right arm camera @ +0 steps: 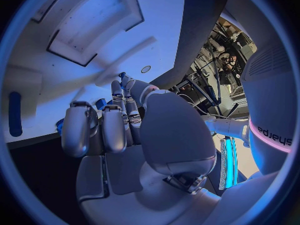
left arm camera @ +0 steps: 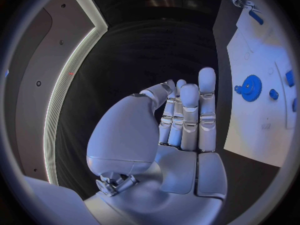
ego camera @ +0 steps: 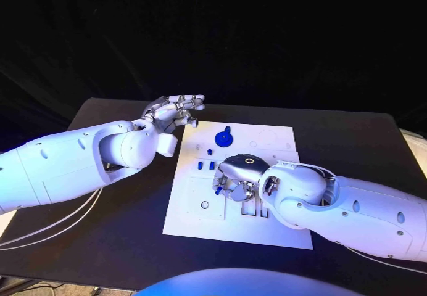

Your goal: Assemble the parts on the task board

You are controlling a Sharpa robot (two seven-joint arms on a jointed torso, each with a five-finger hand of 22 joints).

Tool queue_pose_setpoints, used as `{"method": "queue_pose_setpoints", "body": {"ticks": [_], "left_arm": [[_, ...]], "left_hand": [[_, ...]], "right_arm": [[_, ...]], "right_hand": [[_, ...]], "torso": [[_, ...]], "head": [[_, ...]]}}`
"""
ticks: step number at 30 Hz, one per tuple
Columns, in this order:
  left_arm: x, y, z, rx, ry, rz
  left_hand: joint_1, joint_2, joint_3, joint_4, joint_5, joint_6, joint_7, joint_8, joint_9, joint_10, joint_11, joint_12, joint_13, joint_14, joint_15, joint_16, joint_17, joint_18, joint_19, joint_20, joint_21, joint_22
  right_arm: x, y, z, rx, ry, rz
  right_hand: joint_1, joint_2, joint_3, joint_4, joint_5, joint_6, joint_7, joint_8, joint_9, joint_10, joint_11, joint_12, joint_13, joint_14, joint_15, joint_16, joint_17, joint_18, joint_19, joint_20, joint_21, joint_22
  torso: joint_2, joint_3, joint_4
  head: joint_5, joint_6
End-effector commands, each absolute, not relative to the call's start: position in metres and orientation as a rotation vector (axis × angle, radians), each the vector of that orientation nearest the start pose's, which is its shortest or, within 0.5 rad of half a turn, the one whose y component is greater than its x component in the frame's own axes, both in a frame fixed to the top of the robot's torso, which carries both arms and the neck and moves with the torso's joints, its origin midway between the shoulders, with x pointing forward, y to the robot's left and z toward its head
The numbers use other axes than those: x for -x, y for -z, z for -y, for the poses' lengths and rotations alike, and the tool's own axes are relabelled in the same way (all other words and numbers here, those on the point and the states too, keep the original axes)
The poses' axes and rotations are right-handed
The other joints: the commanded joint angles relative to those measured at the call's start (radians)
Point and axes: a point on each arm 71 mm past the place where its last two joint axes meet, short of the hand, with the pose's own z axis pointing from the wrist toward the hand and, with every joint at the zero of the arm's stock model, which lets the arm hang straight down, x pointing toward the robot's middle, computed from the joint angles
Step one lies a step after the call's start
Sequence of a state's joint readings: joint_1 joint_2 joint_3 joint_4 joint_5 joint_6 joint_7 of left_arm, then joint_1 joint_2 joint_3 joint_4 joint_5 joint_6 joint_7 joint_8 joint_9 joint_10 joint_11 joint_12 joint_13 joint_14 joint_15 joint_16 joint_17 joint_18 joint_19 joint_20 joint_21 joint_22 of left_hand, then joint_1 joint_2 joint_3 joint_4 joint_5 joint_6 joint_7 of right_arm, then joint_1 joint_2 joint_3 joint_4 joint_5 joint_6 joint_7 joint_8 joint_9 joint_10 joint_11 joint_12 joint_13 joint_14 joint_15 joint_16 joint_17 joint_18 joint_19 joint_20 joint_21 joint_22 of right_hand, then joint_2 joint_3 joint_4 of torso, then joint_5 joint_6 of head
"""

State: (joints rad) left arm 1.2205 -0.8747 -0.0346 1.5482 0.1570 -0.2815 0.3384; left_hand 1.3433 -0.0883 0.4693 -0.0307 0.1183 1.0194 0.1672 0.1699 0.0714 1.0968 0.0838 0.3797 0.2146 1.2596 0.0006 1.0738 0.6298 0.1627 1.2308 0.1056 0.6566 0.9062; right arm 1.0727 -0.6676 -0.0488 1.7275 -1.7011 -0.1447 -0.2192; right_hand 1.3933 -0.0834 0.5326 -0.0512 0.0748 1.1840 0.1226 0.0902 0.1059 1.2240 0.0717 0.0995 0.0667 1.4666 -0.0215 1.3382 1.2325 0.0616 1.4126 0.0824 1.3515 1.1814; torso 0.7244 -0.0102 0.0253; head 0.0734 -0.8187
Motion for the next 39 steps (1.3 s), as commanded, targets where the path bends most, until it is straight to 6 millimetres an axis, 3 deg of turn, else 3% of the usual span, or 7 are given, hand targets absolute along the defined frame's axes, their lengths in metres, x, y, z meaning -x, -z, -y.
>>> {"method": "queue_pose_setpoints", "body": {"ticks": [1,18,22,25,29,39], "left_arm": [[-0.489,0.171,-0.216,1.296,1.609,-1.42],[-0.488,0.171,-0.215,1.295,1.613,-1.428],[-0.488,0.171,-0.215,1.296,1.612,-1.429],[-0.488,0.171,-0.215,1.296,1.611,-1.43],[-0.488,0.171,-0.216,1.297,1.611,-1.431],[-0.488,0.171,-0.217,1.3,1.605,-1.434]], "left_hand": [[0.006,0.0,-0.002,-0.005,0.002,-0.006,0.0,0.005,0.0,-0.006,0.001,0.006,0.001,-0.007,0.002,0.004,-0.001,0.012,-0.003,-0.002,-0.006,-0.001],[0.006,0.0,-0.002,-0.005,0.002,-0.006,0.0,0.005,0.0,-0.006,0.001,0.006,0.001,-0.007,0.002,0.004,-0.001,0.012,-0.003,-0.002,-0.006,-0.001],[0.006,0.0,-0.002,-0.005,0.002,-0.006,0.0,0.005,0.0,-0.006,0.001,0.006,0.001,-0.007,0.002,0.004,-0.001,0.012,-0.003,-0.002,-0.006,-0.001],[0.006,0.0,-0.002,-0.005,0.002,-0.006,0.0,0.005,0.0,-0.006,0.001,0.006,0.001,-0.007,0.002,0.004,-0.001,0.012,-0.003,-0.002,-0.006,-0.001],[0.004,0.0,-0.003,-0.005,0.002,-0.008,0.001,0.006,-0.001,-0.009,0.001,0.009,0.002,-0.008,0.003,0.003,-0.003,0.013,-0.004,-0.002,-0.009,-0.002],[0.004,0.0,-0.003,-0.005,0.002,-0.009,0.001,0.006,-0.001,-0.01,0.002,0.009,0.002,-0.009,0.003,0.002,-0.005,0.013,-0.005,-0.002,-0.013,-0.005]], "right_arm": [[-0.391,0.226,0.059,0.569,-0.819,-1.794],[-0.391,0.233,0.053,0.608,-0.758,-1.825],[-0.392,0.234,0.053,0.602,-0.76,-1.83],[-0.392,0.234,0.054,0.593,-0.762,-1.827],[-0.393,0.232,0.056,0.572,-0.776,-1.798],[-0.392,0.217,0.079,0.464,-0.838,-1.706]], "right_hand": [[-0.003,0.004,0.007,-0.001,0.006,-0.001,0.005,-0.001,0.002,0.015,-0.011,0.001,0.001,0.047,-0.001,-0.003,-0.001,0.018,0.004,0.001,-0.003,-0.001],[-0.028,-0.002,-0.004,0.002,0.012,-0.012,0.009,-0.01,0.003,0.004,-0.005,-0.017,-0.001,0.046,0.005,-0.006,-0.008,0.019,0.0,0.005,-0.008,-0.009],[-0.062,-0.029,-0.024,0.01,0.051,-0.088,0.03,-0.031,-0.014,-0.064,0.016,-0.038,-0.005,0.042,0.024,-0.013,-0.018,0.022,-0.009,0.016,-0.021,-0.027],[-0.079,-0.051,-0.049,0.013,0.065,-0.149,0.033,-0.03,-0.03,-0.157,0.031,-0.038,-0.006,0.04,0.034,-0.016,-0.024,0.03,-0.025,0.027,-0.044,-0.064],[-0.074,-0.053,-0.085,0.007,0.067,-0.187,0.028,-0.028,-0.038,-0.228,0.041,-0.032,-0.003,0.034,0.041,-0.027,-0.042,0.036,-0.039,0.033,-0.066,-0.096],[-0.069,-0.042,-0.113,0.008,0.073,-0.161,0.036,-0.019,-0.032,-0.193,0.034,0.01,0.002,0.029,0.036,-0.041,-0.066,0.036,-0.035,0.034,-0.068,-0.099]], "torso": [[0.0,-0.0004,0.0005],[0.0,-0.0006,0.0004],[-0.001,-0.0004,-0.0005],[-0.001,-0.0001,-0.001],[-0.001,0.0004,-0.001],[0.0,0.0002,-0.0023]], "head": [[0.001,-0.001],[0.001,-0.002],[0.002,-0.003],[0.002,-0.004],[0.001,-0.002],[-0.004,0.003]]}}
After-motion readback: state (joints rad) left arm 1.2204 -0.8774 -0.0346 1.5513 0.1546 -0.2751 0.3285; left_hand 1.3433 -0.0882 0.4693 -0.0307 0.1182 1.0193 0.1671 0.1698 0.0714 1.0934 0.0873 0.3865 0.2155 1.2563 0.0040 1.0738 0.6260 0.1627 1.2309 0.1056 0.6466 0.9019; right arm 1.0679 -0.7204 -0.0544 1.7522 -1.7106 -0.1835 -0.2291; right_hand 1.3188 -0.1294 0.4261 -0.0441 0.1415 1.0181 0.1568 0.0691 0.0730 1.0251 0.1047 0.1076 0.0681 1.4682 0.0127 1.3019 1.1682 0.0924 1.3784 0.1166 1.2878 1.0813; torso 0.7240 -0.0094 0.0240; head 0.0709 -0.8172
